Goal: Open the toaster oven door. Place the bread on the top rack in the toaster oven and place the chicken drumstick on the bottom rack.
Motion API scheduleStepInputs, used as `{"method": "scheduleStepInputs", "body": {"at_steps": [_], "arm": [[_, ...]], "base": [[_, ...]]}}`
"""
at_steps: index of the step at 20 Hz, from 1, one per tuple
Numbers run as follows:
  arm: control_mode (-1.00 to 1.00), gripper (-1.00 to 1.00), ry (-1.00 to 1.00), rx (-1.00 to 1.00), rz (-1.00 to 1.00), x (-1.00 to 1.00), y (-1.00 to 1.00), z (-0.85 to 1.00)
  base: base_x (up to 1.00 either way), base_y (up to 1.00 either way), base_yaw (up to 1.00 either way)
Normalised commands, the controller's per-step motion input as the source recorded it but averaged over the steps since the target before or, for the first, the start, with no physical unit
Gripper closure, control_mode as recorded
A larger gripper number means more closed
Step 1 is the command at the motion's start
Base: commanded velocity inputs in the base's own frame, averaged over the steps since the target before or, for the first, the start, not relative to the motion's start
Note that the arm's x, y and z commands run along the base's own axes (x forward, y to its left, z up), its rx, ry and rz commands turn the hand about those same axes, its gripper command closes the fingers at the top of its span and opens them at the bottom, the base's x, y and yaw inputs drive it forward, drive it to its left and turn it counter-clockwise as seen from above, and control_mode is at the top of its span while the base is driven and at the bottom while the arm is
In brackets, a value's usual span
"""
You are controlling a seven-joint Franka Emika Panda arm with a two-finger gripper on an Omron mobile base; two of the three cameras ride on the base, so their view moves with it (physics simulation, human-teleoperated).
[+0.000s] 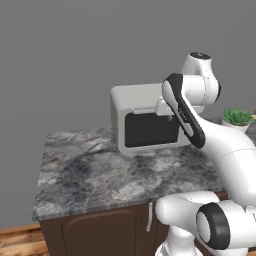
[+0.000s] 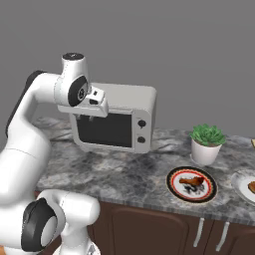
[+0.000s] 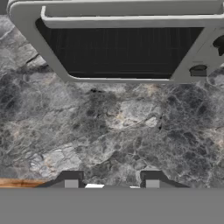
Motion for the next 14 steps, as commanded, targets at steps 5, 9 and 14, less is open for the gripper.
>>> {"method": "scheduleStepInputs", "body": {"at_steps": [5,9,14], "arm": [[-1.00,-1.00,0.00,0.01,0.00,0.00,-0.21,0.00],[-1.00,-1.00,0.00,0.00,0.00,0.00,-0.30,0.00],[-1.00,-1.00,0.02,-0.04,0.00,0.09,-0.06,0.00]], "base": [[0.00,0.00,0.00],[0.00,0.00,0.00],[0.00,0.00,0.00]]}}
